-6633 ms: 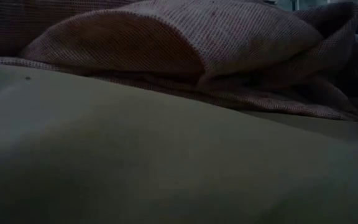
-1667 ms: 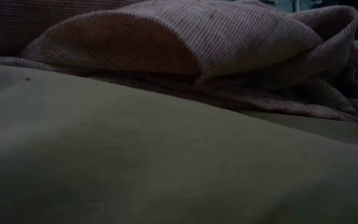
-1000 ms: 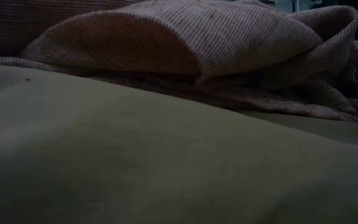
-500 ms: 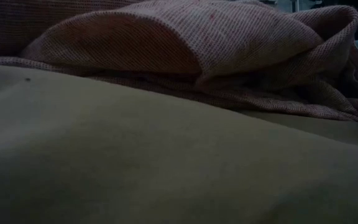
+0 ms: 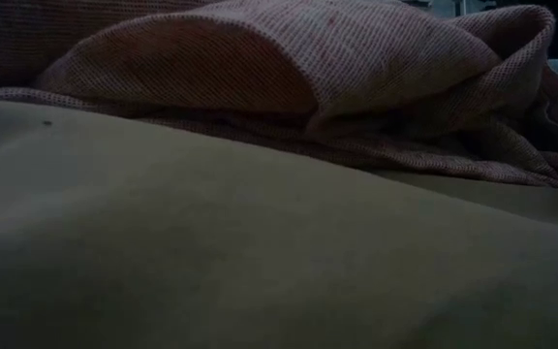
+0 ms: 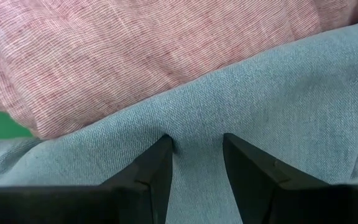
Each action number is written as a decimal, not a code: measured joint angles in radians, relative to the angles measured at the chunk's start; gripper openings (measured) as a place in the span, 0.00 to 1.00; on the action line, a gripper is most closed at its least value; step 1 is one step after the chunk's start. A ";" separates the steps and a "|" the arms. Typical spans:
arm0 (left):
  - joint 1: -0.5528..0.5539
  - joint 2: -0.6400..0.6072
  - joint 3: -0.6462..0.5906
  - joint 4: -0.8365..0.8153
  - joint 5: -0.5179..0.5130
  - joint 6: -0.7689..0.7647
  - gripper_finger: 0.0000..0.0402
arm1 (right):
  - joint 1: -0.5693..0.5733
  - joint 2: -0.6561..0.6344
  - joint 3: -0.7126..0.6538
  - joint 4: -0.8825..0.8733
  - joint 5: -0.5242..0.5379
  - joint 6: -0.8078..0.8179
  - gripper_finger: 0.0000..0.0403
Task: Fold laundry
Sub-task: Fold the blue jeans
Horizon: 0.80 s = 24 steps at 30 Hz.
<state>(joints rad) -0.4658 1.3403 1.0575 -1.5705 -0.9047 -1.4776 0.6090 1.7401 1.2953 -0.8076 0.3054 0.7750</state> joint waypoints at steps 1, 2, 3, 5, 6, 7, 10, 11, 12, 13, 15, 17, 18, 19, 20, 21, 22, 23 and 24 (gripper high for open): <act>-0.009 0.000 0.031 0.000 0.007 0.026 0.00 | 0.000 0.000 0.000 0.000 0.000 0.000 0.35; -0.019 -0.001 0.063 0.000 0.016 0.054 0.00 | 0.000 0.000 0.000 0.001 0.000 0.000 0.35; -0.027 -0.002 0.093 -0.001 0.030 0.083 0.00 | 0.000 0.000 0.000 0.001 0.000 0.000 0.35; -0.044 -0.002 0.153 -0.001 0.084 0.146 0.00 | 0.000 0.000 0.000 0.002 0.000 0.000 0.35; -0.052 -0.002 0.182 0.000 0.116 0.177 0.00 | 0.000 0.000 0.000 0.003 0.001 0.000 0.35; -0.061 -0.002 0.213 -0.001 0.150 0.209 0.00 | 0.000 0.000 0.000 0.004 0.001 0.000 0.35; -0.094 -0.002 0.299 0.001 0.253 0.314 0.00 | -0.001 0.000 0.000 0.017 0.002 -0.006 0.35; -0.106 -0.002 0.324 0.008 0.290 0.348 0.00 | -0.001 0.000 0.000 0.024 0.002 -0.019 0.35; -0.120 -0.002 0.347 0.022 0.323 0.373 0.00 | -0.001 0.000 0.000 0.034 0.006 -0.029 0.35; -0.134 -0.003 0.366 0.048 0.349 0.389 0.00 | -0.001 0.000 0.000 0.042 0.007 -0.044 0.35; -0.161 -0.002 0.390 0.119 0.395 0.423 0.00 | -0.001 0.000 0.000 0.062 0.009 -0.056 0.35; -0.193 -0.002 0.399 0.223 0.425 0.476 0.00 | -0.002 0.000 0.000 0.068 0.009 -0.072 0.35; -0.208 -0.002 0.399 0.284 0.432 0.509 0.00 | -0.002 0.000 0.000 0.070 0.009 -0.076 0.35; -0.223 -0.002 0.399 0.344 0.434 0.546 0.00 | -0.002 0.000 0.000 0.073 0.009 -0.077 0.35; -0.237 -0.001 0.399 0.400 0.427 0.580 0.00 | -0.002 0.000 0.000 0.074 0.009 -0.077 0.35; -0.249 0.002 0.399 0.455 0.400 0.607 0.00 | -0.002 0.000 0.000 0.075 0.008 -0.077 0.35; -0.257 0.007 0.399 0.499 0.360 0.622 0.00 | -0.002 0.000 0.000 0.075 0.008 -0.077 0.35; -0.263 0.013 0.399 0.534 0.316 0.634 0.00 | -0.002 0.000 0.000 0.075 0.008 -0.077 0.35; -0.266 0.023 0.398 0.559 0.282 0.649 0.00 | -0.002 0.000 0.000 0.075 0.008 -0.077 0.35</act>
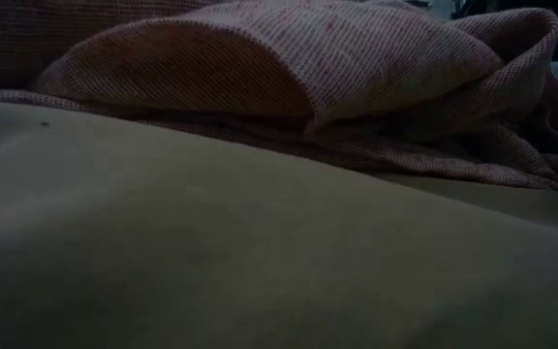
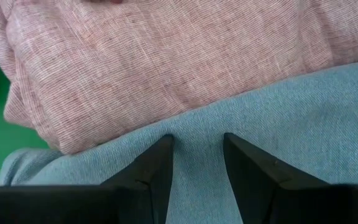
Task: Fold laundry
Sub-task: Fold the blue jeans
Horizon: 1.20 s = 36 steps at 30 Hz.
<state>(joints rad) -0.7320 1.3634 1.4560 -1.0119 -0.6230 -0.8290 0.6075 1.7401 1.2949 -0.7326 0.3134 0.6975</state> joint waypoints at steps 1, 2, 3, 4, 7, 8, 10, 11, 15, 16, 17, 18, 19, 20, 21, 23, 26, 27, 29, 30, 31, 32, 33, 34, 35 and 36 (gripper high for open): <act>-0.001 0.008 -0.007 0.025 -0.026 0.014 0.00 | 0.000 0.000 0.000 0.000 0.000 0.000 0.35; 0.002 0.018 -0.016 0.036 -0.042 0.025 0.00 | 0.000 0.000 0.000 0.000 0.000 0.000 0.35; 0.010 0.032 -0.028 0.043 -0.049 0.026 0.01 | 0.000 0.000 0.000 0.000 0.000 0.000 0.35; 0.019 0.048 -0.037 0.048 -0.046 0.026 0.01 | 0.000 0.000 0.000 0.000 0.000 0.000 0.35; 0.053 0.109 -0.056 0.048 -0.047 0.028 0.01 | 0.000 0.000 0.000 0.000 0.011 0.000 0.35; 0.068 0.129 -0.060 0.048 -0.054 0.029 0.01 | 0.000 0.000 0.000 0.000 0.011 0.000 0.35; 0.097 0.166 -0.070 0.047 -0.071 0.029 0.01 | 0.000 0.000 0.000 0.000 0.013 0.000 0.35; 0.112 0.182 -0.075 0.043 -0.075 0.029 0.01 | 0.000 0.000 0.000 0.000 0.016 0.000 0.35; 0.182 0.223 -0.101 -0.050 -0.136 0.025 0.01 | 0.000 0.000 0.000 0.000 0.016 0.000 0.35; 0.198 0.224 -0.104 -0.087 -0.166 0.017 0.01 | 0.000 0.000 0.000 0.000 0.016 0.000 0.35; 0.213 0.224 -0.106 -0.132 -0.199 -0.001 0.01 | 0.000 0.000 0.000 0.000 0.016 0.000 0.35; 0.228 0.223 -0.106 -0.177 -0.227 -0.023 0.01 | 0.000 0.000 0.000 0.000 0.016 0.000 0.35; 0.239 0.222 -0.106 -0.216 -0.240 -0.049 0.01 | 0.000 0.000 0.000 0.000 0.016 0.000 0.35; 0.247 0.222 -0.106 -0.264 -0.256 -0.071 0.01 | 0.000 0.000 0.000 0.000 0.016 0.000 0.35; 0.256 0.221 -0.107 -0.318 -0.266 -0.081 0.01 | 0.000 0.000 0.000 0.000 0.016 0.000 0.35; 0.282 0.217 -0.108 -0.395 -0.294 -0.085 0.02 | 0.000 0.000 0.000 0.000 0.017 -0.006 0.35; 0.323 0.216 -0.107 -0.487 -0.347 -0.108 0.02 | 0.001 0.000 0.000 0.000 0.022 -0.028 0.35; 0.338 0.216 -0.107 -0.501 -0.368 -0.108 0.02 | 0.001 0.000 0.000 0.000 0.031 -0.029 0.35; 0.372 0.216 -0.107 -0.526 -0.415 -0.103 0.02 | 0.001 0.000 0.000 0.000 0.047 -0.030 0.35; 0.390 0.216 -0.107 -0.539 -0.431 -0.103 0.02 | 0.001 0.000 0.000 0.000 0.051 -0.030 0.35; 0.409 0.216 -0.107 -0.548 -0.442 -0.101 0.02 | 0.001 0.000 0.000 0.000 0.051 -0.030 0.35; 0.427 0.216 -0.107 -0.551 -0.444 -0.091 0.02 | 0.001 0.000 0.000 -0.001 0.052 -0.030 0.35; 0.446 0.216 -0.107 -0.549 -0.443 -0.067 0.02 | 0.001 0.000 0.000 -0.001 0.051 -0.030 0.35; 0.465 0.216 -0.107 -0.545 -0.442 -0.044 0.02 | 0.001 0.000 0.000 -0.001 0.052 -0.030 0.35; 0.485 0.216 -0.107 -0.541 -0.443 -0.026 0.02 | 0.001 0.000 0.000 -0.001 0.052 -0.030 0.35; 0.505 0.216 -0.107 -0.540 -0.447 -0.016 0.02 | 0.001 0.000 0.000 -0.001 0.053 -0.030 0.35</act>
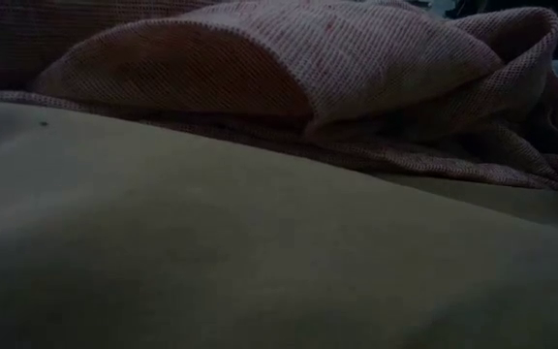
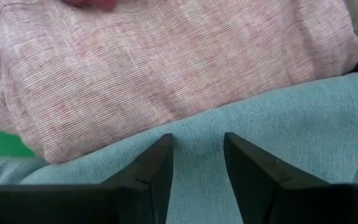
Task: Fold laundry
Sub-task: Fold the blue jeans
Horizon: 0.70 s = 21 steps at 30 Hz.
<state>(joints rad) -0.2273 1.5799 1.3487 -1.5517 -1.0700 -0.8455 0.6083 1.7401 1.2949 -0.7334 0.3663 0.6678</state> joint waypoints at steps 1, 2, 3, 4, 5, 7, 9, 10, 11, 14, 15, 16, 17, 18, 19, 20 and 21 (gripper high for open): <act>0.019 0.000 0.000 0.001 -0.002 0.011 0.02 | 0.000 0.000 0.000 0.000 0.001 0.000 0.35; 0.037 0.000 0.000 0.003 -0.002 0.016 0.02 | 0.000 0.000 0.000 0.000 0.005 0.000 0.35; 0.051 0.000 0.000 0.004 0.003 0.018 0.02 | 0.000 0.000 0.000 0.000 0.007 0.000 0.35; 0.062 0.000 0.000 0.006 0.014 0.018 0.02 | 0.000 0.000 0.000 0.000 0.008 0.000 0.35; 0.068 0.000 0.000 0.008 0.029 0.018 0.02 | 0.000 0.000 0.000 0.000 0.008 0.000 0.35; 0.060 0.000 0.002 0.009 0.053 0.020 0.01 | 0.000 0.000 0.000 0.000 0.008 0.000 0.35; 0.031 0.000 0.015 0.003 0.068 0.020 0.01 | 0.000 0.000 0.000 0.000 0.008 0.000 0.35; 0.011 0.000 0.028 0.001 0.070 0.019 0.01 | 0.000 0.000 0.000 0.000 0.008 0.000 0.35; -0.010 0.000 0.044 0.002 0.074 0.019 0.01 | 0.000 0.000 0.000 0.000 0.008 0.000 0.35; -0.070 0.000 0.105 0.007 0.107 0.019 0.01 | 0.000 0.000 0.000 0.000 0.008 0.000 0.35; -0.088 0.000 0.124 0.014 0.126 0.018 0.01 | 0.000 0.000 0.000 0.000 0.008 0.000 0.35; -0.106 -0.001 0.141 0.026 0.148 0.018 0.01 | 0.000 0.000 0.000 0.000 0.008 0.000 0.35; -0.123 -0.001 0.157 0.037 0.172 0.019 0.01 | 0.000 0.000 0.000 0.000 0.008 0.000 0.35; -0.140 -0.001 0.172 0.048 0.201 0.021 0.01 | 0.000 0.000 0.000 0.000 0.008 0.000 0.35; -0.159 -0.001 0.185 0.061 0.234 0.027 0.01 | 0.000 0.000 0.000 0.000 0.008 0.000 0.35; -0.177 -0.001 0.194 0.081 0.267 0.038 0.01 | 0.000 0.000 0.000 0.000 0.008 0.000 0.35; -0.194 -0.002 0.197 0.113 0.300 0.049 0.01 | 0.000 0.000 0.000 0.000 0.008 0.000 0.35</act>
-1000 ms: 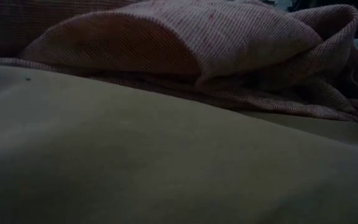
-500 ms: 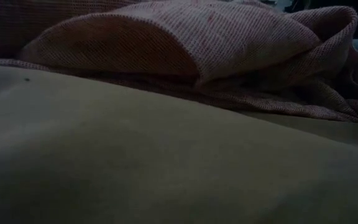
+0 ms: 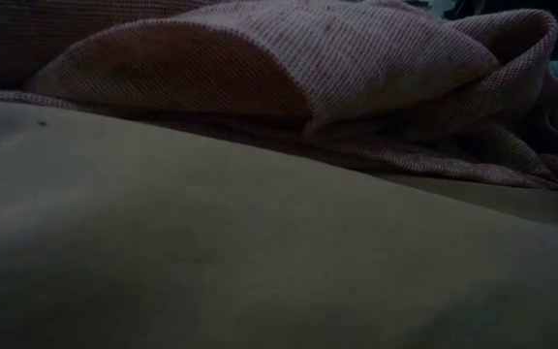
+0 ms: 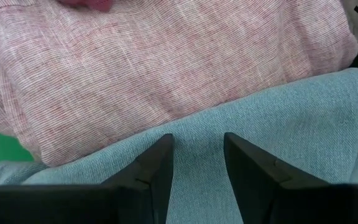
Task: Fold laundry
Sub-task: Fold the blue jeans
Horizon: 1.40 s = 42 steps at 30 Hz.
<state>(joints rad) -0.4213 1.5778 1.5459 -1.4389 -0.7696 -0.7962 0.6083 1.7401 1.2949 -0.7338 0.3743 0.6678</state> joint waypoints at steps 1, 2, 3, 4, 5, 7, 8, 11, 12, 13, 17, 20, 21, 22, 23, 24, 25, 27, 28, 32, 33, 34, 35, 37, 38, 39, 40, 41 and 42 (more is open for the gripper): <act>-0.015 0.000 0.000 0.034 0.038 0.015 0.01 | 0.000 0.000 0.000 0.000 0.000 0.000 0.35; -0.030 0.001 -0.002 0.067 0.073 0.021 0.01 | 0.000 0.000 0.000 0.000 0.000 0.000 0.35; -0.044 0.001 -0.008 0.103 0.101 0.022 0.01 | 0.000 0.000 0.000 0.000 0.000 0.000 0.35; -0.056 0.001 -0.019 0.139 0.123 0.022 0.01 | 0.000 0.000 0.000 0.000 0.000 0.000 0.35; -0.067 0.001 -0.034 0.180 0.136 0.022 0.01 | 0.000 0.000 0.000 0.000 0.000 0.000 0.35; -0.085 0.002 -0.073 0.248 0.142 0.022 0.01 | 0.000 0.000 0.000 0.000 0.000 0.000 0.35; -0.092 0.002 -0.094 0.279 0.142 0.022 0.01 | 0.000 0.000 0.000 0.000 0.000 0.000 0.35; -0.097 0.002 -0.169 0.363 0.141 0.021 0.01 | 0.000 0.000 0.000 0.000 0.000 -0.001 0.35; -0.095 0.002 -0.195 0.386 0.140 0.021 0.01 | 0.000 0.000 0.000 0.000 0.000 -0.001 0.35; -0.091 0.002 -0.221 0.400 0.136 0.021 0.01 | 0.000 0.000 0.000 0.000 0.000 -0.001 0.35; -0.055 0.002 -0.336 0.430 0.088 0.021 0.01 | 0.000 0.000 0.000 0.000 0.000 -0.001 0.35; -0.009 0.002 -0.410 0.435 0.019 0.021 0.01 | 0.000 0.000 0.000 0.000 0.000 -0.001 0.35; 0.011 0.002 -0.432 0.438 -0.001 0.022 0.01 | 0.000 0.000 0.000 0.000 0.000 -0.001 0.35; 0.033 0.003 -0.451 0.436 -0.018 0.022 0.01 | 0.000 0.000 0.000 0.000 0.000 -0.001 0.35; 0.055 0.003 -0.465 0.437 -0.038 0.022 0.01 | 0.000 0.000 0.000 0.000 0.000 -0.001 0.35; 0.078 0.003 -0.477 0.443 -0.058 0.022 0.01 | 0.000 0.000 0.000 0.000 0.000 -0.001 0.35; 0.101 0.003 -0.488 0.444 -0.078 0.022 0.01 | 0.000 0.000 0.000 0.000 0.000 -0.001 0.35; 0.143 0.003 -0.504 0.445 -0.114 0.039 0.01 | 0.000 0.000 0.000 0.000 0.000 -0.001 0.35; 0.164 0.003 -0.508 0.446 -0.125 0.054 0.01 | 0.000 0.000 0.000 -0.001 0.000 -0.001 0.35; 0.252 0.001 -0.511 0.465 -0.187 0.129 0.01 | 0.000 0.000 0.000 -0.001 0.000 -0.015 0.35; 0.273 0.002 -0.512 0.469 -0.200 0.150 0.01 | 0.000 0.000 0.000 -0.002 0.000 -0.020 0.35; 0.294 0.002 -0.512 0.471 -0.208 0.168 0.01 | 0.000 0.000 0.000 -0.002 0.000 -0.020 0.35; 0.315 0.002 -0.512 0.472 -0.211 0.181 0.01 | 0.000 0.000 0.000 -0.002 0.000 -0.020 0.35; 0.348 0.002 -0.512 0.473 -0.210 0.207 0.01 | 0.000 0.000 0.000 -0.002 0.000 -0.020 0.35; 0.360 0.002 -0.512 0.475 -0.201 0.213 0.01 | 0.000 0.000 0.000 -0.002 0.000 -0.020 0.35; 0.369 0.002 -0.512 0.479 -0.189 0.224 0.01 | 0.000 0.000 0.000 -0.002 0.000 -0.020 0.35; 0.374 0.002 -0.512 0.484 -0.175 0.235 0.01 | 0.000 0.000 0.000 -0.002 0.000 -0.020 0.35; 0.375 0.002 -0.512 0.485 -0.166 0.248 0.01 | 0.000 0.000 0.000 -0.002 0.000 -0.020 0.35; 0.371 0.002 -0.509 0.484 -0.159 0.259 0.01 | 0.000 0.000 0.000 -0.002 0.000 -0.020 0.35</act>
<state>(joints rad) -0.0499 1.5799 1.0368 -0.9550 -0.9286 -0.5377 0.6083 1.7405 1.2949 -0.7357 0.3740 0.6476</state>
